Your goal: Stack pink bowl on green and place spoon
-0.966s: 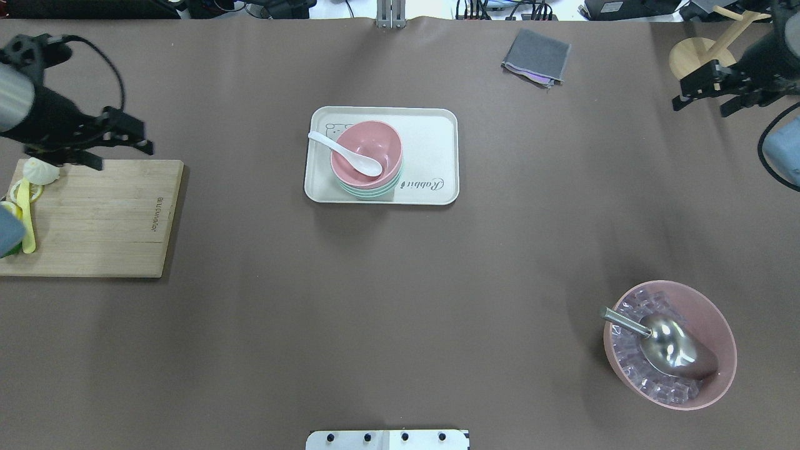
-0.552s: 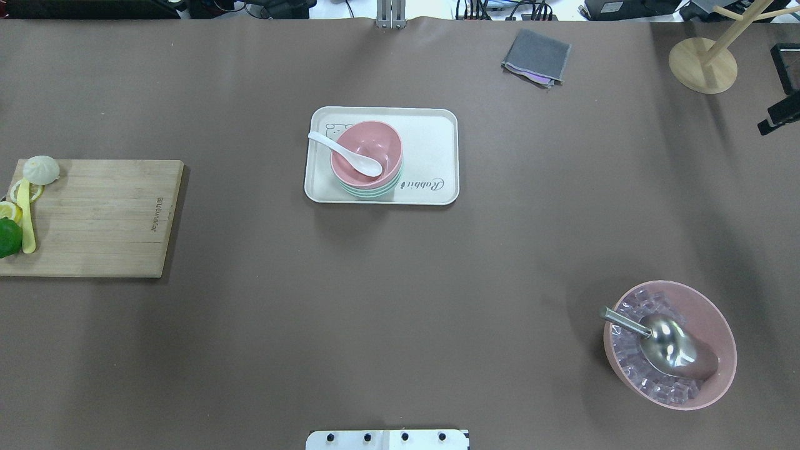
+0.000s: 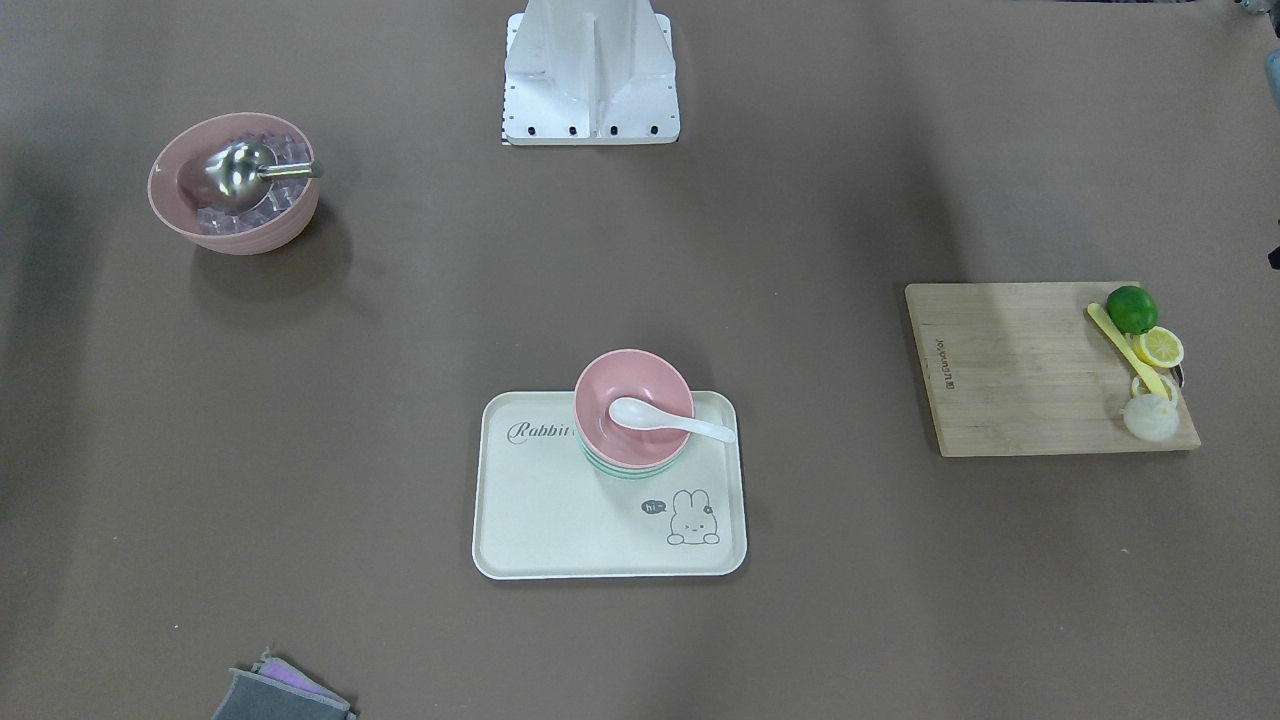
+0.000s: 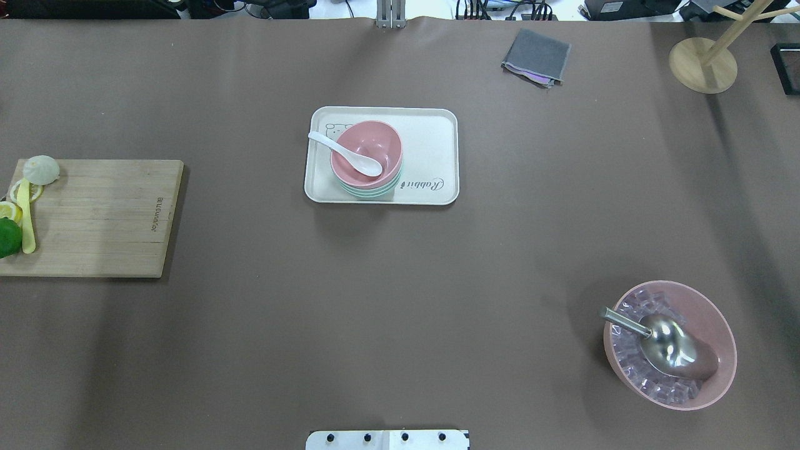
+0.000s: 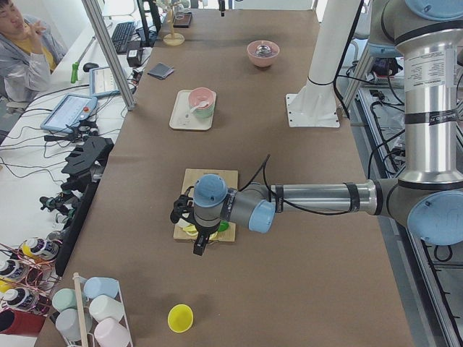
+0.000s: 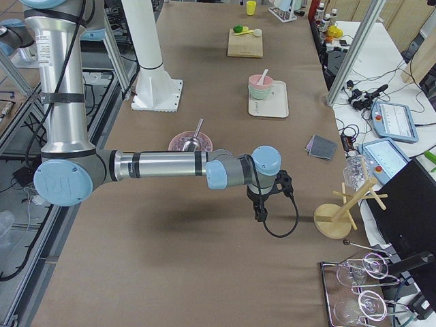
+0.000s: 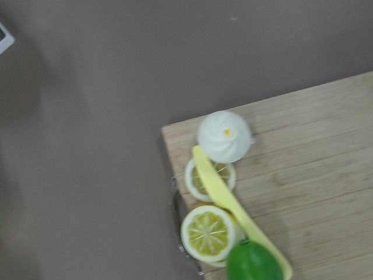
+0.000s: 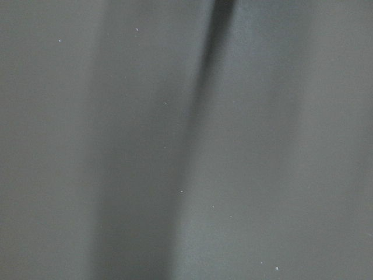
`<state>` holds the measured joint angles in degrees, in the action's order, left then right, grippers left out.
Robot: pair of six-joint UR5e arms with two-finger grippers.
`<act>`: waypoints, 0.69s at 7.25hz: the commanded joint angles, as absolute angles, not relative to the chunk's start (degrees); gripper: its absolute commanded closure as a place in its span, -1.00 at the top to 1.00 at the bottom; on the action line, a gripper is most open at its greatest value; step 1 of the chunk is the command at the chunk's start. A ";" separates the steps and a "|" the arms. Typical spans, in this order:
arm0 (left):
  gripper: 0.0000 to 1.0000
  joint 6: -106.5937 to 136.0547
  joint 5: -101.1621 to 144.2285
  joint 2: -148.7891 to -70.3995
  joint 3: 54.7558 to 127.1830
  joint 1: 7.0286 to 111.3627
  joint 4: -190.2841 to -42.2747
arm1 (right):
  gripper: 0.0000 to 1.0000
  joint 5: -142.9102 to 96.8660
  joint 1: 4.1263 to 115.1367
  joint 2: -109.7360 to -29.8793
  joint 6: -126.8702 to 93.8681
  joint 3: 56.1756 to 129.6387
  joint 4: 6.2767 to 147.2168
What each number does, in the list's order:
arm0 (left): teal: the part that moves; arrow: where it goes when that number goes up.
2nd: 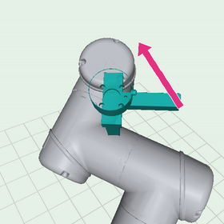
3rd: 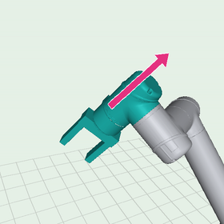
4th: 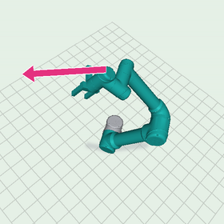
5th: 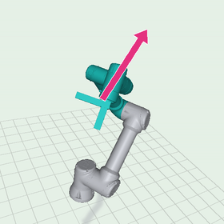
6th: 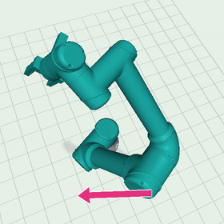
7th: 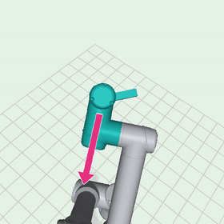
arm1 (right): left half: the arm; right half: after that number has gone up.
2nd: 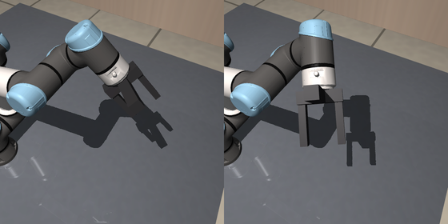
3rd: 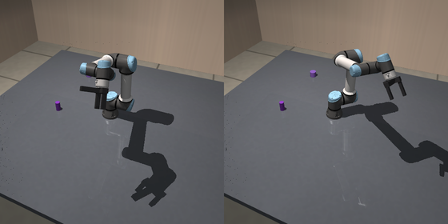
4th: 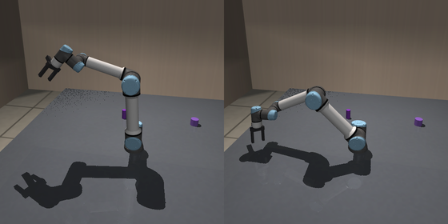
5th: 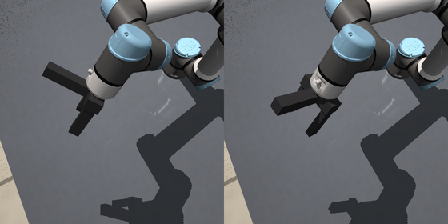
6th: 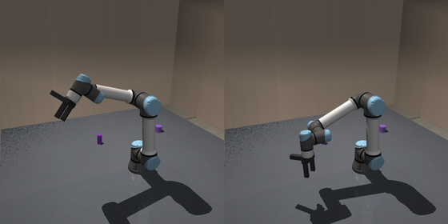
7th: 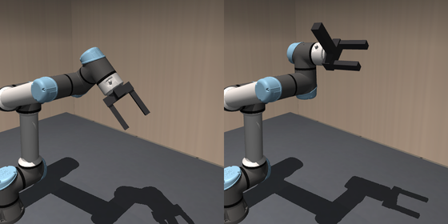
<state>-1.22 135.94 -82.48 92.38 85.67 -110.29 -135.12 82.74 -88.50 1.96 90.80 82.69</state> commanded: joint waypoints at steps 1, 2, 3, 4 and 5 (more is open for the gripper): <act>0.96 -0.28 137.11 -81.65 91.85 86.57 -110.22 | 1.00 -135.00 82.97 -89.64 2.20 90.79 82.62; 0.96 0.17 137.20 -81.65 92.02 86.57 -110.13 | 1.00 -134.91 82.97 -89.65 2.20 90.79 82.62; 0.96 2.09 139.98 -82.43 92.98 86.75 -106.12 | 1.00 -134.83 82.88 -89.56 1.85 90.97 82.62; 0.96 2.98 141.40 -82.53 94.64 87.27 -103.47 | 1.00 -135.00 82.88 -89.56 1.50 91.40 82.62; 0.96 2.90 141.33 -82.53 94.66 87.54 -103.27 | 1.00 -135.26 82.88 -89.56 1.32 91.67 82.62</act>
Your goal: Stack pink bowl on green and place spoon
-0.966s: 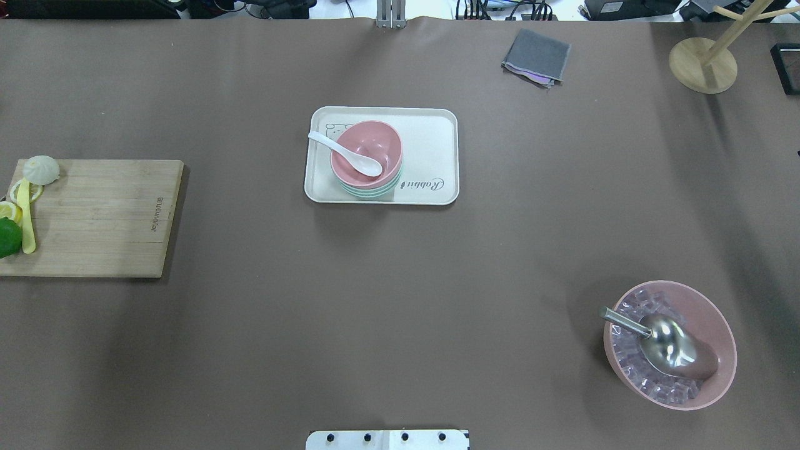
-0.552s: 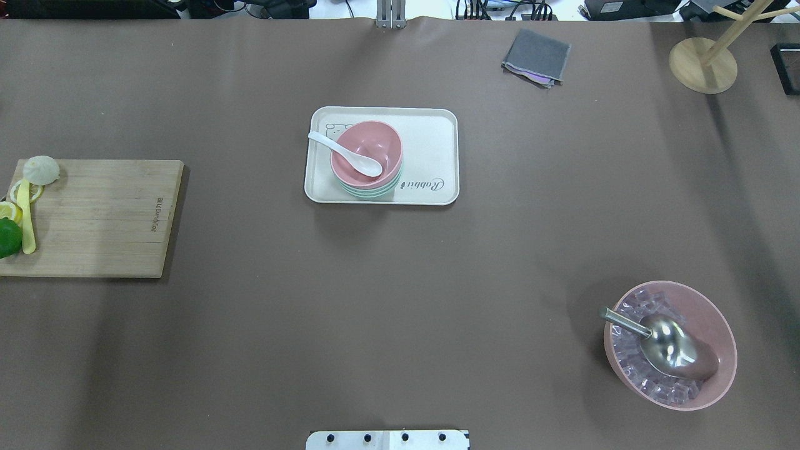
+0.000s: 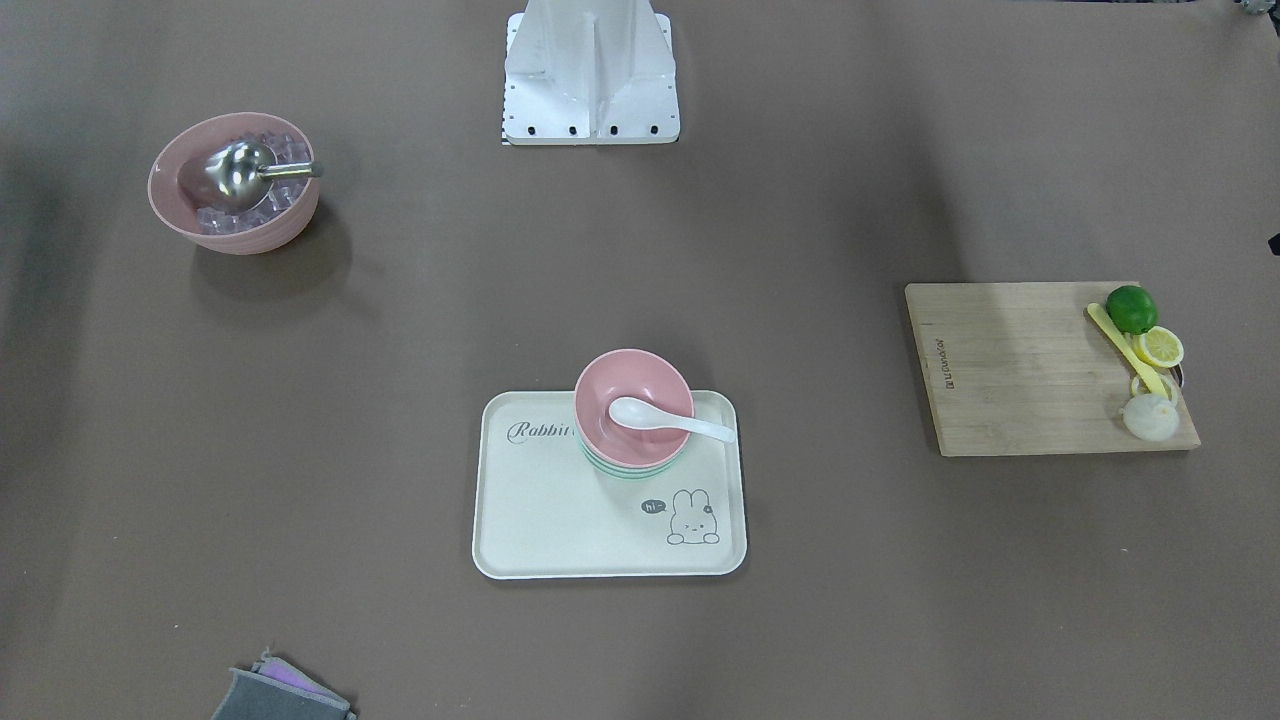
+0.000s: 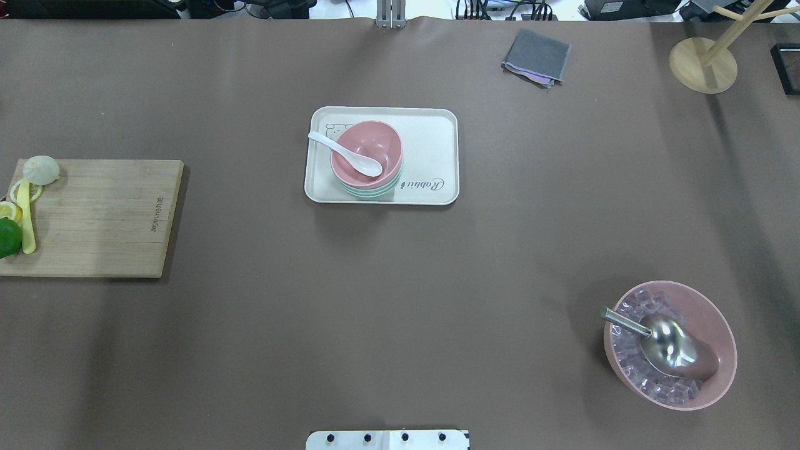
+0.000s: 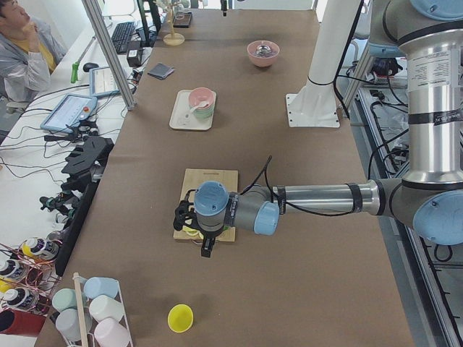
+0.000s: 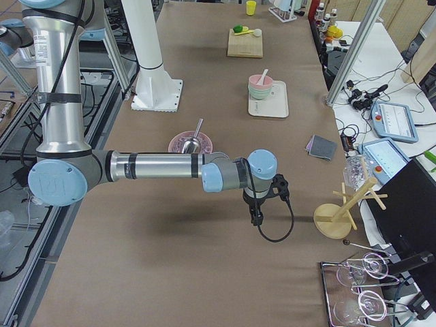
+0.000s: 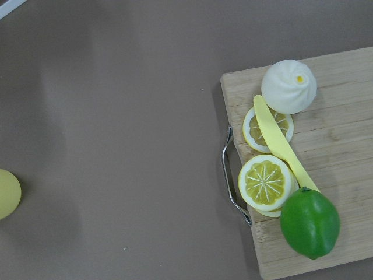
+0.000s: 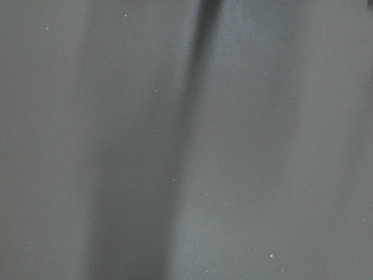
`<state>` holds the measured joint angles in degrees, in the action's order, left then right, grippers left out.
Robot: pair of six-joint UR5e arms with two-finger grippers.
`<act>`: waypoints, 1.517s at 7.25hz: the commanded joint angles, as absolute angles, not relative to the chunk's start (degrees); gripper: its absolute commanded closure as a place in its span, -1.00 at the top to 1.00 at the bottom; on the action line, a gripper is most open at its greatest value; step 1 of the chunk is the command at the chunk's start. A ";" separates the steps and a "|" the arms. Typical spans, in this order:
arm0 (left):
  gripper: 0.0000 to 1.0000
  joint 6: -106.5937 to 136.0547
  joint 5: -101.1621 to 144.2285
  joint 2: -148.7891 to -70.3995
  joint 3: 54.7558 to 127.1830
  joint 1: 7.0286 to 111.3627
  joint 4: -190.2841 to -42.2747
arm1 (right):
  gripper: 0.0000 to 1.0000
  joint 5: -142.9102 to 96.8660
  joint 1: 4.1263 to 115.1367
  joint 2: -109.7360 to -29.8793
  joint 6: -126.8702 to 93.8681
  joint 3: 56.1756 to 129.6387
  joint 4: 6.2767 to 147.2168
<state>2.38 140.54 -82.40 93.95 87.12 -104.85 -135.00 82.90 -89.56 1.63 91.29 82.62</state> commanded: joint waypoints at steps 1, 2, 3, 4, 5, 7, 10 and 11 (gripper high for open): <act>0.96 2.81 139.94 -82.62 94.83 87.54 -103.88 | 1.00 -135.18 82.88 -89.47 1.32 91.67 82.62; 0.96 3.07 137.57 -82.97 96.14 87.71 -103.71 | 1.00 -135.26 82.88 -89.39 1.32 91.67 82.62; 0.96 3.16 138.07 -82.71 96.76 88.50 -103.54 | 1.00 -135.26 82.88 -89.21 1.32 91.67 82.62; 0.96 3.16 137.99 -82.44 97.81 88.59 -103.27 | 1.00 -135.26 82.88 -89.21 1.32 91.67 82.62; 0.96 3.08 138.08 -82.44 97.91 88.59 -103.36 | 1.00 -135.26 82.88 -89.21 1.32 91.67 82.62; 0.96 3.16 137.99 -82.00 98.96 88.59 -103.45 | 1.00 -135.35 82.88 -89.12 1.32 91.67 82.62; 0.96 3.16 137.99 -81.91 99.23 88.59 -103.45 | 1.00 -135.44 82.88 -89.12 1.23 91.84 82.62; 0.96 3.16 137.90 -82.00 99.14 88.51 -103.53 | 1.00 -135.44 82.88 -89.12 1.23 91.85 82.62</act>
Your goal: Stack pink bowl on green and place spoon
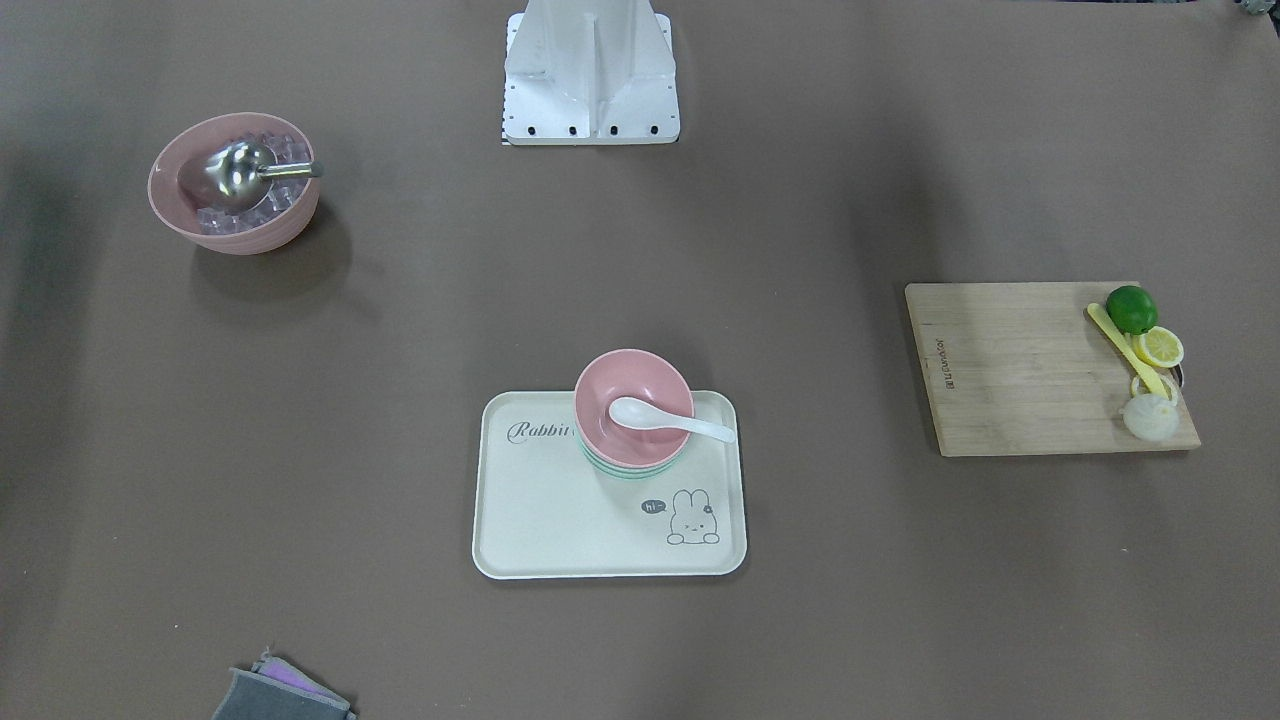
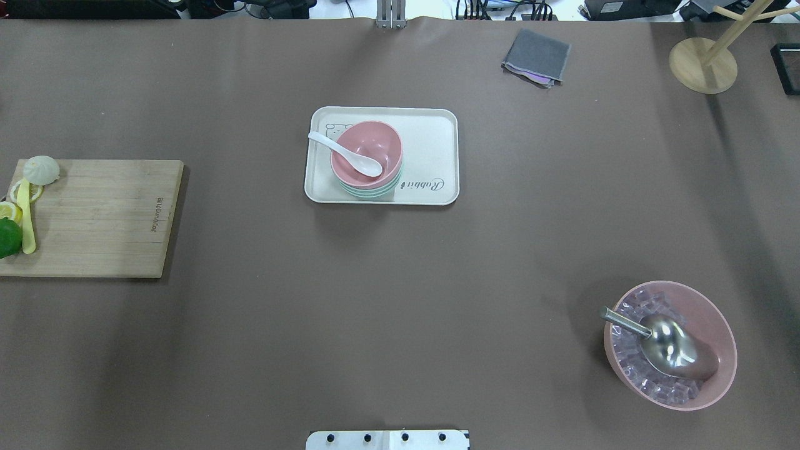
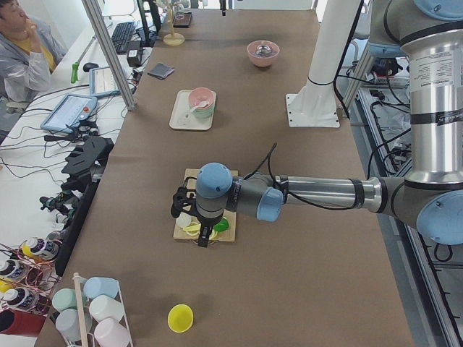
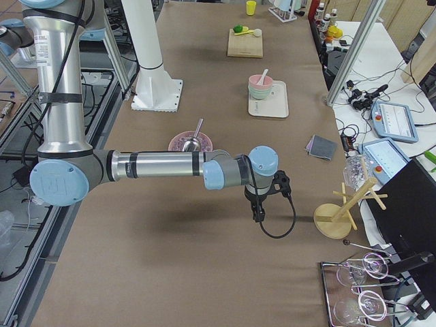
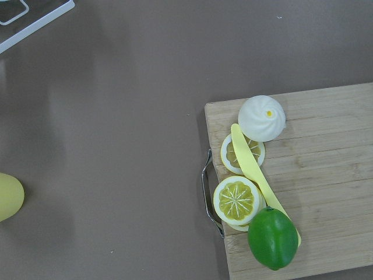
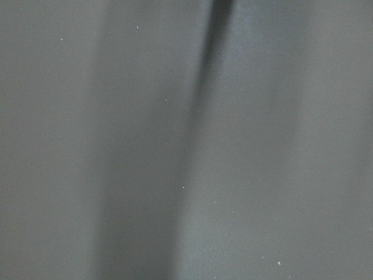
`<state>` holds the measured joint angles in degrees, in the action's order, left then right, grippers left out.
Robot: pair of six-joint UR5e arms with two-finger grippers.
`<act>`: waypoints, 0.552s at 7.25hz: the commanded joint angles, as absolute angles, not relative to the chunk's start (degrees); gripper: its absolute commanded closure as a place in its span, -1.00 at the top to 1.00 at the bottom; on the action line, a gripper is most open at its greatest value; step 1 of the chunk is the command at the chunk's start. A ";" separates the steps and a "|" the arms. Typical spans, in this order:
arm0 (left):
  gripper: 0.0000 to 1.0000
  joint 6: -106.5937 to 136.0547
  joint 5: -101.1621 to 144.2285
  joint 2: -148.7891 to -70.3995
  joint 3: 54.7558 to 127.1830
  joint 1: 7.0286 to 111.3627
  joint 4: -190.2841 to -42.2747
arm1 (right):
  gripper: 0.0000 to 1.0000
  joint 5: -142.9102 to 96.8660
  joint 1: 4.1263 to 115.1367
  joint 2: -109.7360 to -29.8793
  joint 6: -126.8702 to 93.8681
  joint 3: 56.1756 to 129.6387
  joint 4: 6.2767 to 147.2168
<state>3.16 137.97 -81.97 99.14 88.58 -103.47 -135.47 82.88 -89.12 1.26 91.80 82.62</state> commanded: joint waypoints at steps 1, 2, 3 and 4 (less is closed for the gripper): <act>0.96 3.08 137.73 -82.09 98.62 88.42 -103.71 | 1.00 -135.35 82.88 -89.03 1.06 91.76 82.70; 0.96 3.16 137.72 -82.09 98.79 88.50 -103.71 | 1.00 -135.44 82.79 -88.95 1.05 91.76 82.71; 0.96 3.16 137.81 -82.00 98.96 88.51 -103.80 | 1.00 -135.35 82.79 -88.51 1.05 91.41 82.71; 0.96 3.16 137.81 -82.09 98.96 88.51 -103.80 | 1.00 -135.35 82.79 -88.42 1.05 91.41 82.71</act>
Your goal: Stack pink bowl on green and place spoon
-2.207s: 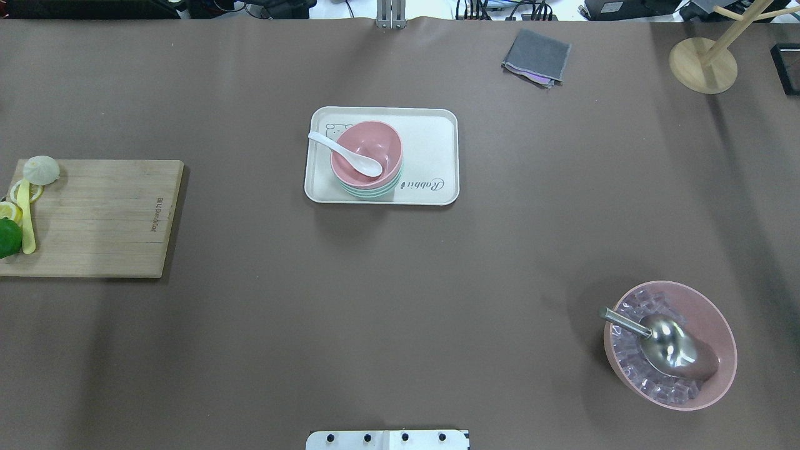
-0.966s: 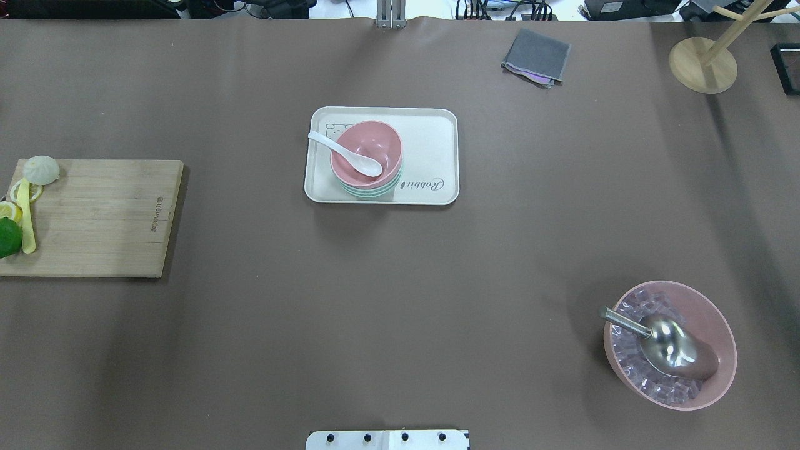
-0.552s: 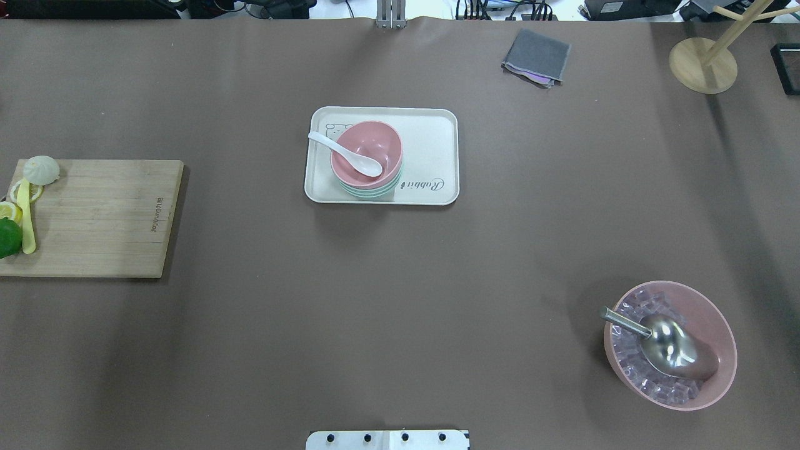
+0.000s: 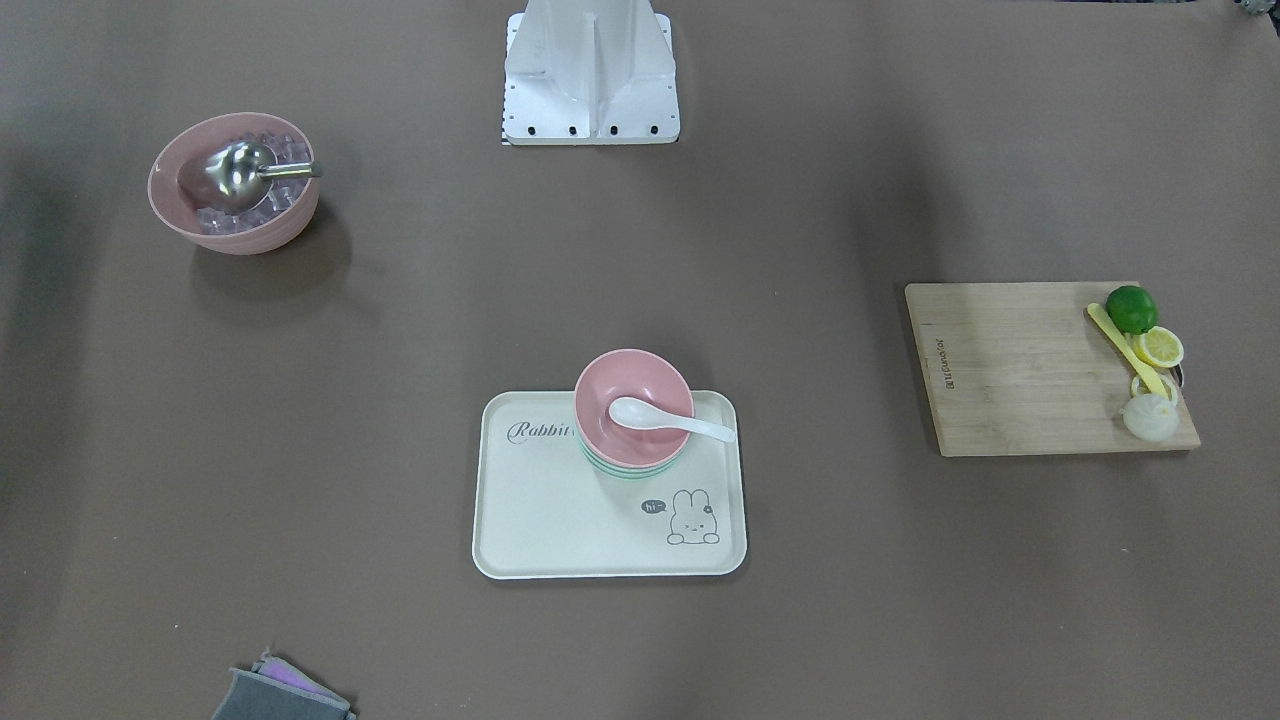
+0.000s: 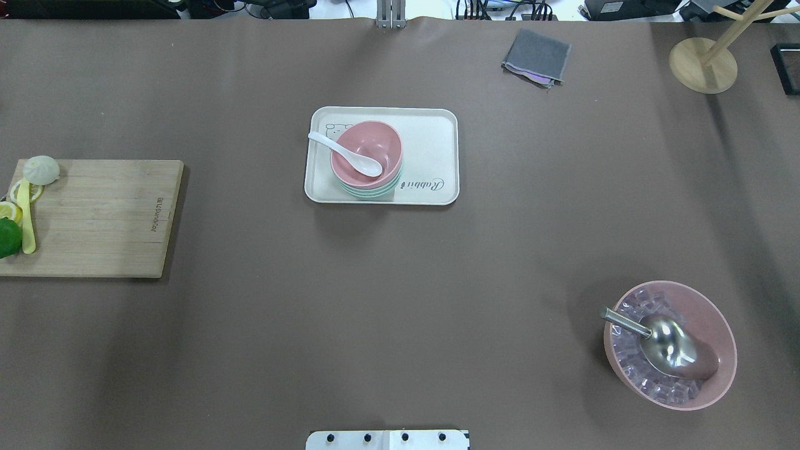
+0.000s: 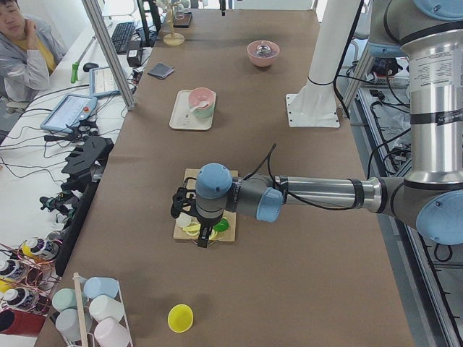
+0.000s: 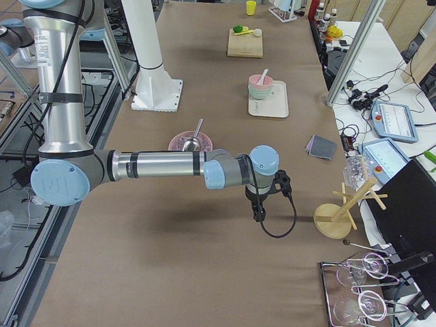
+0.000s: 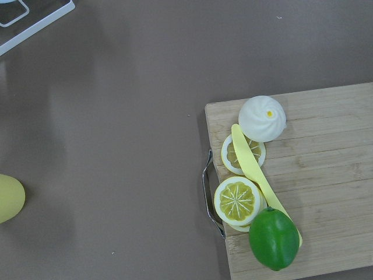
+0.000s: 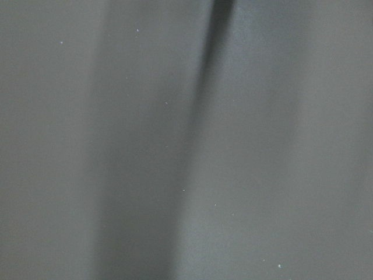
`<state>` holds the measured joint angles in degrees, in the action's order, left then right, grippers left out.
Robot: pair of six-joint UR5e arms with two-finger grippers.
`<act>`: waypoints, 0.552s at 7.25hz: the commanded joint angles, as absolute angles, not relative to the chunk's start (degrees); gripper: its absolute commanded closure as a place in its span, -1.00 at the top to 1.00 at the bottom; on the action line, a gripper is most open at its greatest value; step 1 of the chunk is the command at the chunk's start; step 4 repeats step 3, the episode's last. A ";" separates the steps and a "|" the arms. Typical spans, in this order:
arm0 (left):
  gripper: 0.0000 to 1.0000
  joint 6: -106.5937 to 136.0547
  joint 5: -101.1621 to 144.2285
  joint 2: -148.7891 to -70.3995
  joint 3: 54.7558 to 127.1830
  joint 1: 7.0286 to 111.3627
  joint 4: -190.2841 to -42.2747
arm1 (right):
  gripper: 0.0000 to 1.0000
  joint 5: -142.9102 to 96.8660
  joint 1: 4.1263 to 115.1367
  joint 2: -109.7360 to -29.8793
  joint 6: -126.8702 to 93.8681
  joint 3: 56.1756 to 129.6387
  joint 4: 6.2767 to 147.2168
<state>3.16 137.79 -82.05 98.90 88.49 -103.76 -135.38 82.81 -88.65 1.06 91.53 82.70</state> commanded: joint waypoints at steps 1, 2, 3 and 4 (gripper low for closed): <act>0.96 3.16 137.90 -82.00 99.05 88.51 -103.89 | 1.00 -135.35 82.79 -88.42 1.05 91.49 82.79; 0.96 3.16 137.73 -82.09 99.05 88.51 -103.89 | 1.00 -135.44 82.79 -88.42 1.05 91.76 82.97; 0.96 3.16 137.90 -82.18 99.14 88.51 -103.71 | 1.00 -135.44 82.79 -88.33 1.05 91.84 83.06; 0.96 3.16 137.90 -82.18 99.14 88.51 -103.71 | 1.00 -135.44 82.79 -88.33 1.05 91.84 83.06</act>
